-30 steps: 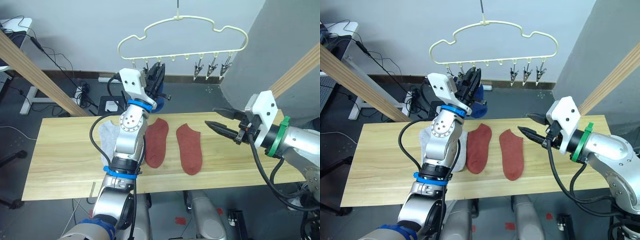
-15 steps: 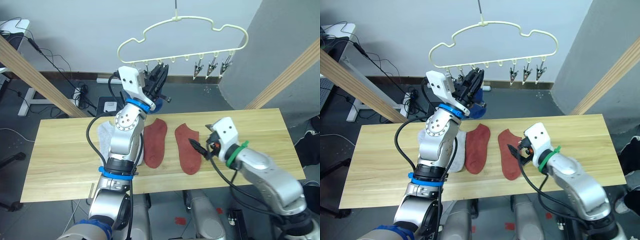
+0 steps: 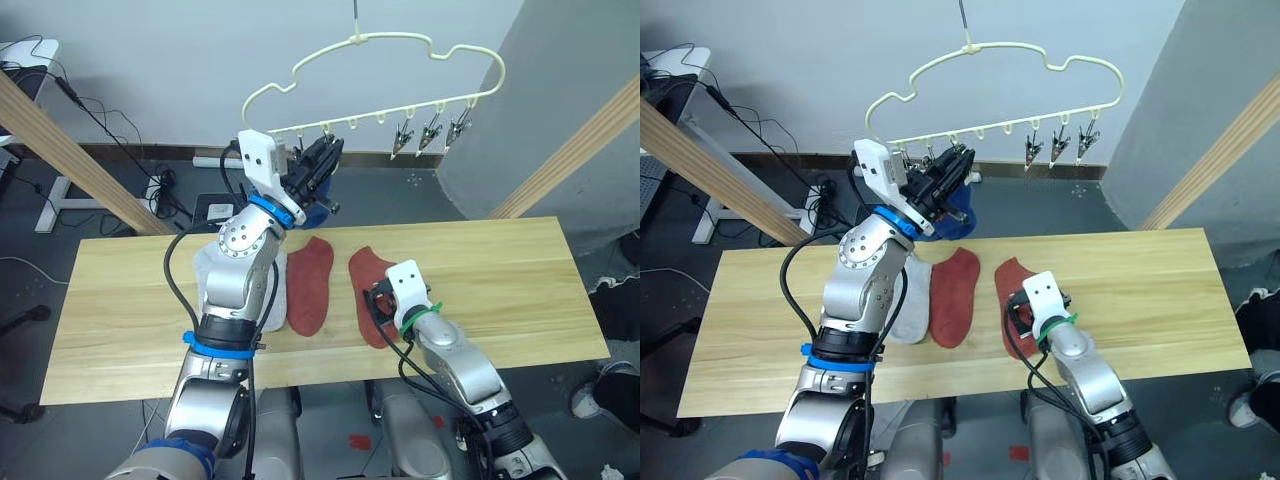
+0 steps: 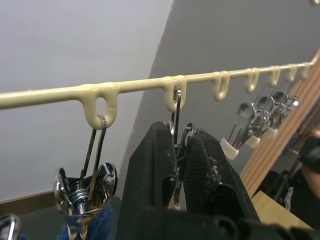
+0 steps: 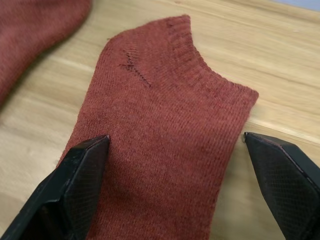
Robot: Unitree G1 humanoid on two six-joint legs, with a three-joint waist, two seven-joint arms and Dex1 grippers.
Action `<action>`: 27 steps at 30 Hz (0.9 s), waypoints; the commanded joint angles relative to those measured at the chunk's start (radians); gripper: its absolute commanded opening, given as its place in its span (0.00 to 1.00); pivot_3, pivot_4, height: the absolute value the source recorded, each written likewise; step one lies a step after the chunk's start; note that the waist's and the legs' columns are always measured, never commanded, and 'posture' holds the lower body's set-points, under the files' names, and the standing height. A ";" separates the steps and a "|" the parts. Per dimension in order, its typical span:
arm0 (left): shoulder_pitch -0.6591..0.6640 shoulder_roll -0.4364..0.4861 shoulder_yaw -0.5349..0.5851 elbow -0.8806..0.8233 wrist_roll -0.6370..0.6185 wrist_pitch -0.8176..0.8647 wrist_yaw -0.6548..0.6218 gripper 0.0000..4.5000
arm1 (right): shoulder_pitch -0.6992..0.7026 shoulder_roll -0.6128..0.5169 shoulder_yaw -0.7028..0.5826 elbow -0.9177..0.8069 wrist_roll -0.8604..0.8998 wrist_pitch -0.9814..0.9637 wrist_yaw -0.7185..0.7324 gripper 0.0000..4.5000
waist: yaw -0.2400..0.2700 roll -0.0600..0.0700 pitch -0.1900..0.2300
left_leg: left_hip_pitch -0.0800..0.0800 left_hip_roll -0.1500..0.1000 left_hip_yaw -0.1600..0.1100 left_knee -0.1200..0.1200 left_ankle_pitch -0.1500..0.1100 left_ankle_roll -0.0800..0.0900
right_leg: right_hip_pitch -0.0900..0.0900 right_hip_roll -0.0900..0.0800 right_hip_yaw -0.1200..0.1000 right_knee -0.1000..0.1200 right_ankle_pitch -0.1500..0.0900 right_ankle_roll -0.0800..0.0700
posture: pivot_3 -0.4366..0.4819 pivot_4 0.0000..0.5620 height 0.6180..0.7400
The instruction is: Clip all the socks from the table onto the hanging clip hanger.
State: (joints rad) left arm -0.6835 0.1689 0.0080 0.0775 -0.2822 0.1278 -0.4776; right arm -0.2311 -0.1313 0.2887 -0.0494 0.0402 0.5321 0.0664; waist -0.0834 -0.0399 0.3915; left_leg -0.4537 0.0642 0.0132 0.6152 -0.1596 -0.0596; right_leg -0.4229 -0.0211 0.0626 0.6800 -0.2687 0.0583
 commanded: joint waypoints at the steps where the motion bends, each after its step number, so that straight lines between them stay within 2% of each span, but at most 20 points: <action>1: -0.017 0.008 0.000 -0.079 -0.066 0.051 -0.053 0.06 | 0.022 -0.005 0.013 0.065 -0.032 -0.014 0.026 0.92 | 0.000 -0.001 -0.001 | 0.000 0.000 0.000 0.000 0.000 0.000 | 0.000 0.000 0.000 0.000 0.000 0.000 | 0.31 0.64 1.00; 2: -0.018 0.012 0.000 -0.085 -0.078 0.065 -0.063 0.06 | 0.023 -0.008 0.014 0.069 -0.041 -0.019 0.028 0.87 | 0.000 -0.002 -0.002 | 0.000 0.000 0.000 0.000 0.000 0.000 | 0.000 0.000 0.000 0.000 0.000 0.000 | 0.31 0.64 1.00; 8: -0.041 0.042 0.027 -0.088 -0.128 0.137 -0.096 0.06 | 0.042 -0.033 -0.006 0.056 -0.059 -0.014 0.055 0.40 | 0.001 -0.002 -0.003 | 0.001 0.000 -0.001 0.000 0.000 0.000 | 0.001 0.000 0.000 0.000 0.000 0.001 | 0.31 0.64 1.00; 13: -0.057 0.050 0.042 -0.094 -0.178 0.201 -0.111 0.06 | 0.076 -0.081 -0.033 -0.036 -0.047 -0.005 0.105 0.01 | 0.006 -0.002 -0.003 | 0.001 0.000 -0.001 0.001 0.000 0.000 | 0.002 0.000 0.000 0.000 0.000 0.001 | 0.31 0.64 1.00; 18: -0.078 0.051 0.061 -0.106 -0.232 0.270 -0.113 0.06 | 0.062 -0.141 -0.059 -0.200 0.004 -0.042 0.219 0.00 | 0.003 -0.002 -0.003 | 0.000 0.000 -0.001 0.000 0.000 0.000 | 0.001 0.000 0.000 0.000 -0.001 0.001 | 0.30 0.64 1.00; 27: -0.113 0.067 0.091 -0.127 -0.315 0.380 -0.122 0.06 | -0.036 -0.186 -0.105 -0.337 0.116 -0.107 0.401 0.00 | -0.002 -0.002 -0.003 | 0.000 0.000 -0.002 0.000 0.000 0.000 | 0.000 0.001 0.000 0.000 0.000 0.001 | 0.29 0.63 1.00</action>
State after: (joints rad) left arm -0.7703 0.2367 0.0872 0.0157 -0.5570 0.5059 -0.5824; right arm -0.2711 -0.3164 0.1951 -0.3434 0.1243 0.4562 0.4368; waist -0.0856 -0.0422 0.3886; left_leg -0.4535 0.0641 0.0110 0.6153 -0.1594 -0.0595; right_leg -0.4224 -0.0201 0.0621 0.6800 -0.2688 0.0585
